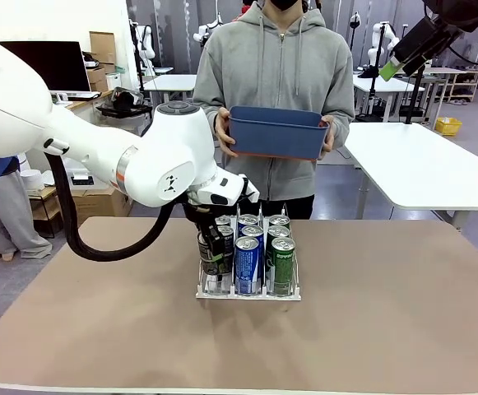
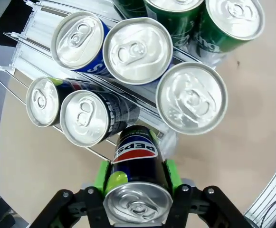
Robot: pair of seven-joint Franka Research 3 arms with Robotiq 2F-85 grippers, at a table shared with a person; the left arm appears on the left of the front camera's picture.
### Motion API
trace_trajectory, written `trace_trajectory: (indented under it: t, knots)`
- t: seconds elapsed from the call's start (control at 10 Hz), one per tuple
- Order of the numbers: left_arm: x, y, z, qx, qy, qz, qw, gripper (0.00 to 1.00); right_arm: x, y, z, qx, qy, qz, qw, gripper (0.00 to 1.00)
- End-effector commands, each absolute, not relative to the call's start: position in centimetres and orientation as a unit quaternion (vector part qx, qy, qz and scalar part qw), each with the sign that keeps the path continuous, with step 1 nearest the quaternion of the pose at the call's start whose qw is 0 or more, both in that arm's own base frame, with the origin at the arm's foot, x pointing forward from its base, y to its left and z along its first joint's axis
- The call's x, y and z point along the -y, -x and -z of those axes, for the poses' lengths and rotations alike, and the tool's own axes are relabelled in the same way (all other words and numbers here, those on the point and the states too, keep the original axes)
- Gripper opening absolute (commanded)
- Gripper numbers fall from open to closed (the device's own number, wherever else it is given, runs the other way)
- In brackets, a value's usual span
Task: Fill the beverage cans into the dispenser.
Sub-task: Place the picked Pepsi coke in the line of the Automatic Can Dispenser with the same cans.
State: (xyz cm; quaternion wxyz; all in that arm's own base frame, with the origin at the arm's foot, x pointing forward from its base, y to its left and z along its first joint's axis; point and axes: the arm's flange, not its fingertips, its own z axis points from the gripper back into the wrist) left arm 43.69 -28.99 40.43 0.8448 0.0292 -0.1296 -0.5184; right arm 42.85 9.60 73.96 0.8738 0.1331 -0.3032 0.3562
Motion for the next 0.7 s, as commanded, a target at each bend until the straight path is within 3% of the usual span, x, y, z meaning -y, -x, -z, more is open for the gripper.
trace_trajectory:
  t: [0.0,0.6]
  knots:
    - [29.3,-45.1,-40.1,0.163,-0.006,0.508,0.846,0.57,-9.5,-42.8,-73.9,0.304,-0.142,-0.362,0.870,1.00]
    - [29.3,-44.0,-37.9,0.133,0.009,0.509,0.851,0.57,-9.5,-42.8,-73.9,0.304,-0.142,-0.362,0.870,1.00]
